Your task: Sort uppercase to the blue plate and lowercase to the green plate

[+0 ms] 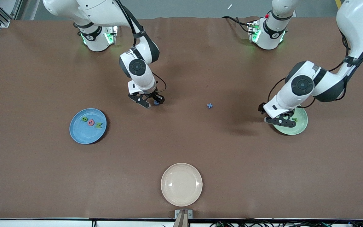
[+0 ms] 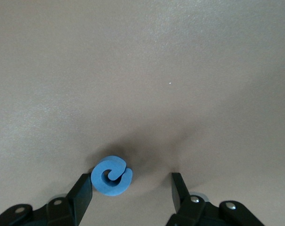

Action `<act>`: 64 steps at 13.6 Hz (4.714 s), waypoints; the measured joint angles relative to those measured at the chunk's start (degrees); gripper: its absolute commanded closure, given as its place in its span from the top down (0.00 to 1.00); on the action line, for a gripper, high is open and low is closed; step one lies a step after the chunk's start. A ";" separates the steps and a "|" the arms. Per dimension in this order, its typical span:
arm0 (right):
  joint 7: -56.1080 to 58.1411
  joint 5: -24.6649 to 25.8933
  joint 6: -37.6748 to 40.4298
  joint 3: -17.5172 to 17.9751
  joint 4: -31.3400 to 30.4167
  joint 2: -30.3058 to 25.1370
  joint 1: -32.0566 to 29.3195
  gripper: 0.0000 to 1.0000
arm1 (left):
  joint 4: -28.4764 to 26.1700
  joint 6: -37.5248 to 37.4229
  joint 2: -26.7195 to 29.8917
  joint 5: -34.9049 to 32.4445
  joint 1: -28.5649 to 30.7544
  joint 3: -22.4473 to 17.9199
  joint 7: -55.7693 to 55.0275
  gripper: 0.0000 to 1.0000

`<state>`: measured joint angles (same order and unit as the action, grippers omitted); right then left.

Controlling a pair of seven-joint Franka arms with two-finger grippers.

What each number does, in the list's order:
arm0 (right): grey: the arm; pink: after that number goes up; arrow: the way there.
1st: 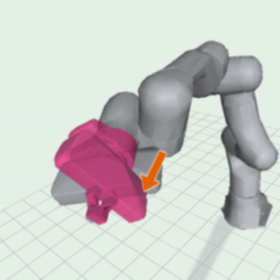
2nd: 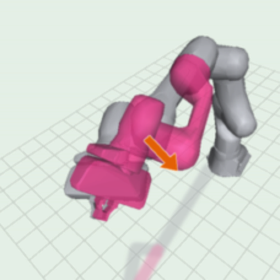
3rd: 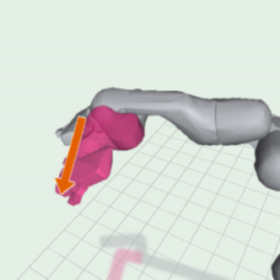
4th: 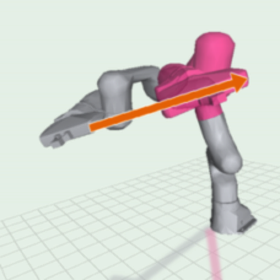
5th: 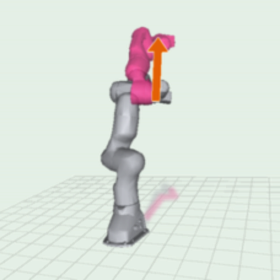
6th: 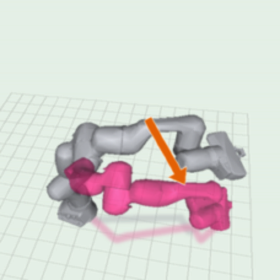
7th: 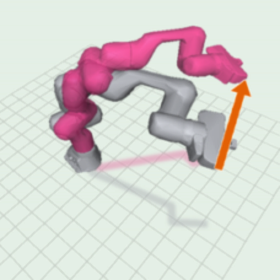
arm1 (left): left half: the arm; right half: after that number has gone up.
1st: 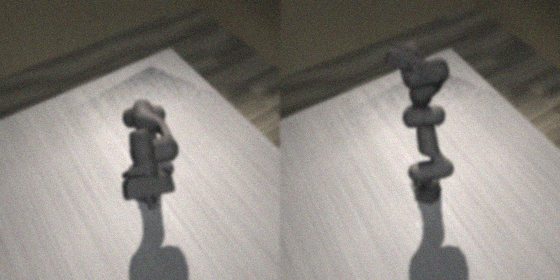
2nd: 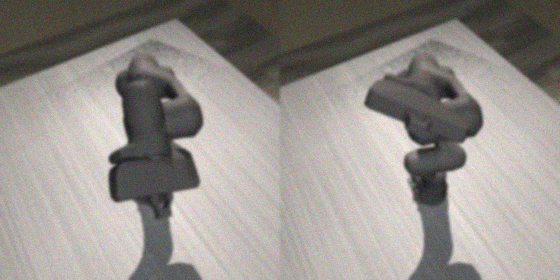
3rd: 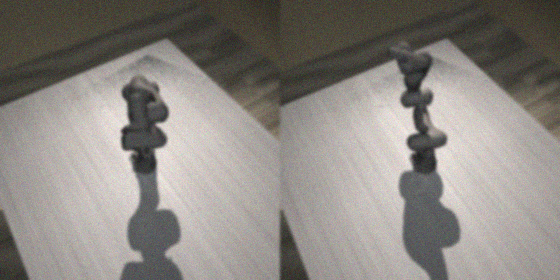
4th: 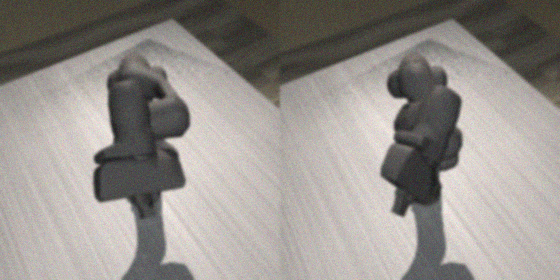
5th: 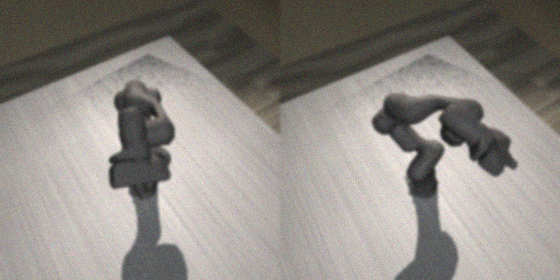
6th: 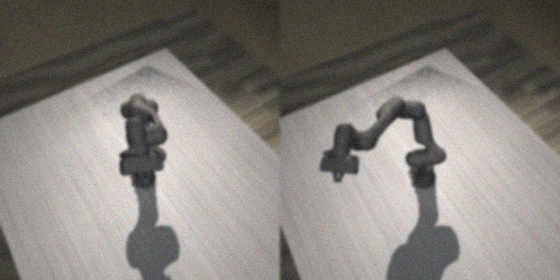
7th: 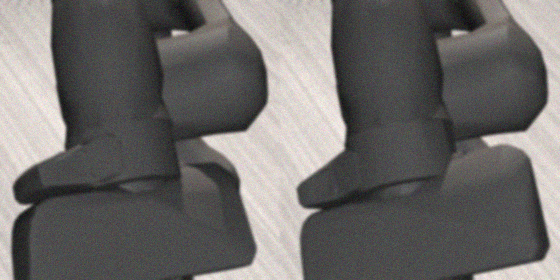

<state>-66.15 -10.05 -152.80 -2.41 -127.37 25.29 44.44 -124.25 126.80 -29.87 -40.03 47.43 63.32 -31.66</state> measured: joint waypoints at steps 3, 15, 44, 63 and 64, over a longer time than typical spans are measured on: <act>-0.04 0.00 -0.10 -0.07 0.21 0.10 0.03 0.44 | 1.83 0.02 -0.57 4.74 -7.59 0.16 -18.06 1.00; 13.00 -0.08 14.80 -2.11 2.47 -4.67 -9.47 0.00 | 8.70 6.79 -6.20 5.52 -40.04 -16.15 -60.98 1.00; 47.07 7.92 12.04 -2.26 9.05 2.35 -38.01 1.00 | 10.05 11.75 -9.45 5.51 -49.87 -24.62 -61.28 0.48; 69.90 8.27 62.59 -3.27 27.23 -20.32 -45.57 1.00 | 12.31 10.11 -4.86 5.35 -45.72 -24.65 -47.47 0.15; 69.92 8.72 64.85 -3.25 30.46 -20.32 -45.60 1.00 | 12.46 9.57 -3.74 5.36 -44.24 -24.63 -45.12 0.15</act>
<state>3.76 -1.32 -87.95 -5.66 -96.91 4.97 -1.15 -111.79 136.37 -33.61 -34.67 3.18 38.70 -76.79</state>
